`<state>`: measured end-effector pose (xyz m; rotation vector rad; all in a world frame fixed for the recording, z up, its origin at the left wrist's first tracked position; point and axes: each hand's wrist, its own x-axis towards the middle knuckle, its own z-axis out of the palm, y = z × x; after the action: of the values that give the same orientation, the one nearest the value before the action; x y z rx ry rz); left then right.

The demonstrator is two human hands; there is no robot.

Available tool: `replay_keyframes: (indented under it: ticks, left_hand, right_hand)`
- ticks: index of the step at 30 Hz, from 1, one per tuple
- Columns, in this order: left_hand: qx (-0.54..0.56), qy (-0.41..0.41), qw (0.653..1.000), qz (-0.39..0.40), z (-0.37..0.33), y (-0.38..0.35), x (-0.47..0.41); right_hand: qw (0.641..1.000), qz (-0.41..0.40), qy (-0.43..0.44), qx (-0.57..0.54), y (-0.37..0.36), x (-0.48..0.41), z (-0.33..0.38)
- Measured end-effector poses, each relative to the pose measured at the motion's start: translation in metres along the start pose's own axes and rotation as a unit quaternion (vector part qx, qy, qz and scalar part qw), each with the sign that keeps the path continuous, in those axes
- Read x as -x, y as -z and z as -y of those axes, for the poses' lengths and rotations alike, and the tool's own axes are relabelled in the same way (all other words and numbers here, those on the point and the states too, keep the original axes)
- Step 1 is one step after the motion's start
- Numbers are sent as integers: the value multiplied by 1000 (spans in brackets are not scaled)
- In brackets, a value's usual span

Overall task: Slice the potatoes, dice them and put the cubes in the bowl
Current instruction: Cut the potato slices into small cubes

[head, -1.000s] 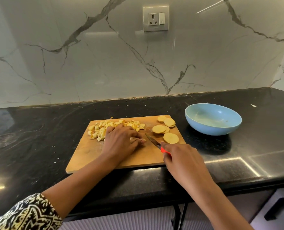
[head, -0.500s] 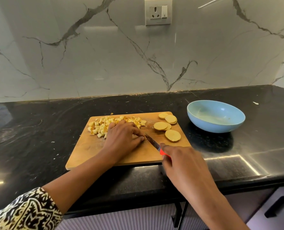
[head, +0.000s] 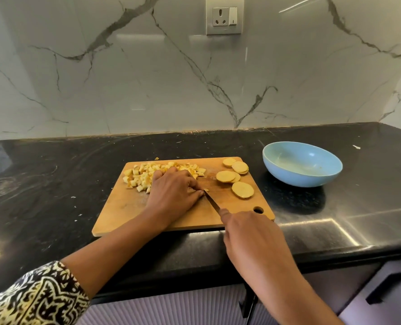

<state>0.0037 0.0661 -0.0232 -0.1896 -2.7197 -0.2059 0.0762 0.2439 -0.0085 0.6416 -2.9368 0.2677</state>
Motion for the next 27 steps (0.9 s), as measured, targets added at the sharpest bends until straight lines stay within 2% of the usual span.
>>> replay_keyframes:
  ticks: [3,7,9,12,16,19,21,23,27]
  left_hand:
    - [-19,-2,1000,-6,1,2,1]
    - [-6,-28,999,-37,7,3,2]
    - [17,-78,997,-2,6,5,-1]
    - [-18,-118,990,78,4,5,-12]
    - [-96,-113,989,14,14,6,-27]
    - [-46,-84,995,-41,22,7,-28]
    - [-15,-110,993,-39,23,7,-25]
    - [-35,-137,990,-24,22,5,-20]
    - [-70,-119,989,-45,13,8,-20]
  right_hand:
    - [998,-23,2,-50,16,14,-17]
    - [987,-116,-30,-104,19,14,-34]
    - [979,-155,-46,-121,14,6,-42]
    - [967,-194,-58,-153,-1,-13,-54]
    - [951,-230,-55,-200,-13,-26,-68]
    - [938,-249,-71,-232,-16,-31,-81]
    - [930,-243,-86,-260,-18,-33,-87]
    - [925,-240,-93,-280,-19,-35,-90]
    - [916,-240,-113,-300,-19,-34,-92]
